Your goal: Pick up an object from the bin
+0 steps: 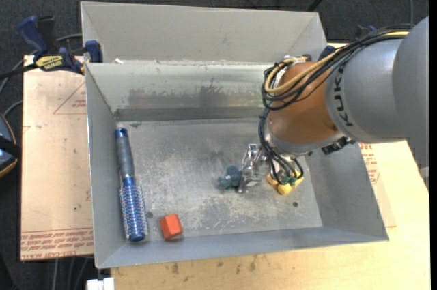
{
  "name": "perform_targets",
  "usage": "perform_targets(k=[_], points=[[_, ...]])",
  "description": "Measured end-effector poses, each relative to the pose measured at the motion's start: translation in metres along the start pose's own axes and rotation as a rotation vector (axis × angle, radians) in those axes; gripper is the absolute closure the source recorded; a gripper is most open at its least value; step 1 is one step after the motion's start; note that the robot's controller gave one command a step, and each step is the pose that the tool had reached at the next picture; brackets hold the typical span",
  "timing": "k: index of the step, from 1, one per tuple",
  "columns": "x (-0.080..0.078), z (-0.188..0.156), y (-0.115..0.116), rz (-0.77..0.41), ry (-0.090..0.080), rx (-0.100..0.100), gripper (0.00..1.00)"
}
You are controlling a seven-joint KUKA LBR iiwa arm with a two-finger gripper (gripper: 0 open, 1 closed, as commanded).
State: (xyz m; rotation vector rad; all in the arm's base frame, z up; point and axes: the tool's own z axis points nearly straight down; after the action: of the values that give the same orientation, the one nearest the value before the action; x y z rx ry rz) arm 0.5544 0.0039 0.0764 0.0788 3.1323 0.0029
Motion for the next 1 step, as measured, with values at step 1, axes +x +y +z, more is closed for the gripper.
perform_targets(k=[1], points=[[-0.0448, -0.1778, -0.0543, -0.308, -0.003, 0.003, 1.00]])
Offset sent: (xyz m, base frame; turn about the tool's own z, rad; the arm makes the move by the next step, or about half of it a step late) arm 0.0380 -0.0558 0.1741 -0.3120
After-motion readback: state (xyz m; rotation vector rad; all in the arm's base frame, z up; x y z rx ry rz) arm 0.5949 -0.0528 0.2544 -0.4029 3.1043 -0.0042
